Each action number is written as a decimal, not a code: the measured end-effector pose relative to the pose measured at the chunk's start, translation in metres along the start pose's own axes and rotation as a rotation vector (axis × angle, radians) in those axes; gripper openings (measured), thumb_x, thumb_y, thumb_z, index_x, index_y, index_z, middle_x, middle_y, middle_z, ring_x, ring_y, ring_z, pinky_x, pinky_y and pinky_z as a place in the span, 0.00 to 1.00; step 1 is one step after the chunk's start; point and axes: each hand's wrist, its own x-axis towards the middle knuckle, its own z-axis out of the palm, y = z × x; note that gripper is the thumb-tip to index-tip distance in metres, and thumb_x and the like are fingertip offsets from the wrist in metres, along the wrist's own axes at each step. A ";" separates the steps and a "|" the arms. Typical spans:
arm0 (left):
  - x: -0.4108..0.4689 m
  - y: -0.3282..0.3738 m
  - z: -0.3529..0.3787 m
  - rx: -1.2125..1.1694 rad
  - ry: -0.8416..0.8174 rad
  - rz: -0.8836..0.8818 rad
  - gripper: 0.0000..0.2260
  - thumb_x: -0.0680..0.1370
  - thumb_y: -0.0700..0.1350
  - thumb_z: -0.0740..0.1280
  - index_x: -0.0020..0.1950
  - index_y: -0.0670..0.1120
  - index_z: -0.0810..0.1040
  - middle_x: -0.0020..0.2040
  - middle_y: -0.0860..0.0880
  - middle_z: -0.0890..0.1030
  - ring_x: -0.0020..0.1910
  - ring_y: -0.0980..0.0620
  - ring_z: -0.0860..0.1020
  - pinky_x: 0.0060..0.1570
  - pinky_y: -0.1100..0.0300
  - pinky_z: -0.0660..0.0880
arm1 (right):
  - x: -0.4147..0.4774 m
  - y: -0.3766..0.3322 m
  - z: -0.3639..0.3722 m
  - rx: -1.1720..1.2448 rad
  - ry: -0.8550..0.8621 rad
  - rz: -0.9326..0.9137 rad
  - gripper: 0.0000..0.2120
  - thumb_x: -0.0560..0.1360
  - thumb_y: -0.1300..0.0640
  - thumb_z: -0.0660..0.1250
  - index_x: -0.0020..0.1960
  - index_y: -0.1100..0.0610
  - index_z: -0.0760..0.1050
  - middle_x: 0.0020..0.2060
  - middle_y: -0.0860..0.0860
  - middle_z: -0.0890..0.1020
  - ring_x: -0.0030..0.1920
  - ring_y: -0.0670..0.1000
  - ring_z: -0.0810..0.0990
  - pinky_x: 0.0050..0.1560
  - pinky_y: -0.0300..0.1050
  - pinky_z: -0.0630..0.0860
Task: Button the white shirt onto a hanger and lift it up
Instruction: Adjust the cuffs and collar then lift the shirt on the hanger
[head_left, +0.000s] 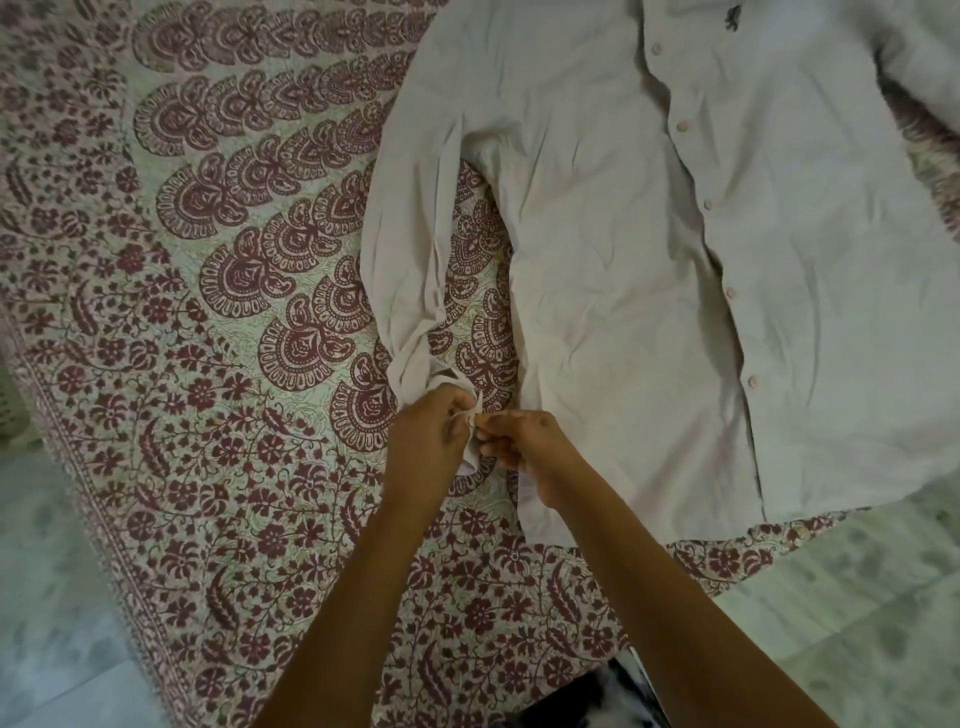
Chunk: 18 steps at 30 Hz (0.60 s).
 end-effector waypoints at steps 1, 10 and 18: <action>-0.002 0.001 0.003 0.027 0.034 0.013 0.08 0.73 0.34 0.65 0.50 0.41 0.80 0.46 0.47 0.83 0.42 0.56 0.78 0.41 0.71 0.69 | 0.000 0.000 0.000 0.015 -0.003 0.007 0.08 0.74 0.62 0.64 0.37 0.59 0.77 0.30 0.50 0.77 0.28 0.44 0.74 0.26 0.32 0.67; -0.027 0.009 0.005 -0.198 0.463 -0.159 0.15 0.74 0.51 0.64 0.53 0.43 0.77 0.51 0.46 0.77 0.47 0.58 0.73 0.43 0.76 0.67 | -0.001 0.010 -0.010 0.493 -0.122 0.067 0.12 0.74 0.61 0.53 0.40 0.60 0.74 0.27 0.51 0.78 0.27 0.47 0.74 0.28 0.36 0.71; -0.030 0.024 0.003 -0.322 0.066 -0.444 0.34 0.71 0.44 0.73 0.72 0.46 0.59 0.63 0.51 0.71 0.58 0.53 0.71 0.52 0.63 0.67 | -0.003 0.020 0.001 0.412 0.051 0.138 0.12 0.75 0.63 0.52 0.45 0.62 0.74 0.34 0.55 0.75 0.35 0.51 0.72 0.36 0.41 0.71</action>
